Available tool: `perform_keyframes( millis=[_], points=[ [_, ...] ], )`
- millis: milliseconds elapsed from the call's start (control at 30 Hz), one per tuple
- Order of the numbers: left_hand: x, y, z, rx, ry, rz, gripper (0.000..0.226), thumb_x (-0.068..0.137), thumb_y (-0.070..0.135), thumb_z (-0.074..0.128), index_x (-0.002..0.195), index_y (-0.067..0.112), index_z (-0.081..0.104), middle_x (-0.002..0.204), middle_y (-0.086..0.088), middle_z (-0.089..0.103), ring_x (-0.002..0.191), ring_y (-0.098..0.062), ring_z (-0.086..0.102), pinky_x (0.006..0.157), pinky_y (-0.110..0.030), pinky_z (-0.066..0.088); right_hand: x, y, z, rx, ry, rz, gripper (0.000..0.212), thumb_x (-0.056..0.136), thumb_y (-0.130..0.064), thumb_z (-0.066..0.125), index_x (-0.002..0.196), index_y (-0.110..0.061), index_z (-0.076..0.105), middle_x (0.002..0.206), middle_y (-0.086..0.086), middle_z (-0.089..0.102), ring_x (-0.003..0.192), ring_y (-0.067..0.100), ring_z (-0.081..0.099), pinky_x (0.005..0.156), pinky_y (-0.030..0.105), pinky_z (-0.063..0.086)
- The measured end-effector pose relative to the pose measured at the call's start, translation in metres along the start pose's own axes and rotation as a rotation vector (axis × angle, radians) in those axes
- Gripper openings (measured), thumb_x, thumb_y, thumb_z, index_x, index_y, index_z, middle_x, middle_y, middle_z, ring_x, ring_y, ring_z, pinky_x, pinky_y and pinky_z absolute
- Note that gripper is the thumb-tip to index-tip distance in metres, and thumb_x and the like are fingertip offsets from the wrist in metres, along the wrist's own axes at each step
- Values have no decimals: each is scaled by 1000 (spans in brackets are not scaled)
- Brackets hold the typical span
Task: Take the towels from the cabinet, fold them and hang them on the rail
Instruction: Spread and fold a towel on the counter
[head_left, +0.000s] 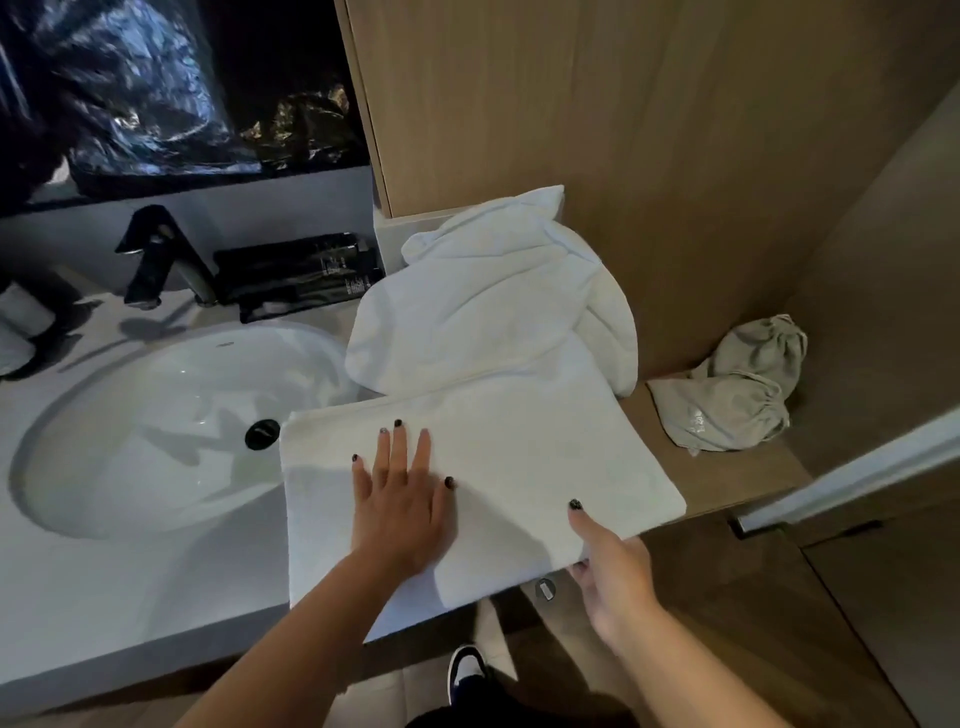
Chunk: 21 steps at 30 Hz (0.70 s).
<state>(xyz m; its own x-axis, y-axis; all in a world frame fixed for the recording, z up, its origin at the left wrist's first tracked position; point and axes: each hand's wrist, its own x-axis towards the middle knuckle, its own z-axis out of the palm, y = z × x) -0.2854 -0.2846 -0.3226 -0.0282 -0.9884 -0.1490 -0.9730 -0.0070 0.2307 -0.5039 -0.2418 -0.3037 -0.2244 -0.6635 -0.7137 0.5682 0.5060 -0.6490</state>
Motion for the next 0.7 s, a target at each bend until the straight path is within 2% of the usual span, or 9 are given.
perform_keyframes(
  millis=[67,133,200,233,300,400,467,600,700],
  points=[
    [18,-2,-5,-4,-6,47,83,89,61,11,158,16,9,165,-12,-5,152,-28,-8,120,-51,-3,3,-5,-3,-49,19,-26,26,89,-5,68,113,-14,63,105,5,73,100,26,68,97,47,51],
    [40,-4,-12,37,50,117,72,93,51,34,153,11,29,162,-18,19,150,-33,16,119,-54,14,6,-12,-8,-94,35,-65,28,89,-4,68,114,-16,64,106,3,74,101,26,68,96,48,52],
    [64,0,-19,24,95,194,64,89,45,43,138,4,52,137,-22,54,125,-40,54,102,-56,43,10,-20,-12,-134,102,-134,31,88,-6,70,117,-17,64,108,2,74,103,25,68,95,48,53],
    [73,4,-22,6,80,205,62,87,45,43,129,2,59,120,-20,64,106,-39,64,89,-52,50,12,-23,-14,-136,154,-183,30,89,-8,70,117,-17,64,109,2,73,102,24,67,94,45,53],
    [84,14,-22,-28,80,217,57,88,45,44,120,2,63,103,-15,66,89,-38,65,76,-45,52,18,-29,-17,-83,284,-275,28,91,-10,68,118,-13,62,104,0,70,97,18,66,84,34,52],
    [89,37,-22,-239,-85,137,45,93,45,57,125,13,51,114,-8,63,106,-32,59,87,-37,45,25,-31,-23,50,395,-326,30,92,-14,67,120,-9,57,98,-2,65,84,9,60,67,24,45],
    [95,50,-23,-308,-203,53,48,92,51,58,123,17,49,114,-6,64,108,-29,58,87,-33,43,29,-27,-31,106,387,-261,32,92,-16,69,121,-10,58,105,2,68,89,15,64,71,28,48],
    [109,68,-28,-337,-345,32,53,90,60,57,126,22,57,123,1,62,117,-24,55,92,-28,39,31,-21,-55,146,188,-93,32,92,-18,66,124,-22,63,113,3,73,106,27,67,94,45,52],
    [107,76,-34,-559,-432,32,39,88,54,65,116,27,67,113,11,67,113,-13,61,90,-22,40,33,-31,-71,81,181,-140,30,92,-15,66,122,-21,62,111,4,73,104,27,68,87,44,54]
  ],
)
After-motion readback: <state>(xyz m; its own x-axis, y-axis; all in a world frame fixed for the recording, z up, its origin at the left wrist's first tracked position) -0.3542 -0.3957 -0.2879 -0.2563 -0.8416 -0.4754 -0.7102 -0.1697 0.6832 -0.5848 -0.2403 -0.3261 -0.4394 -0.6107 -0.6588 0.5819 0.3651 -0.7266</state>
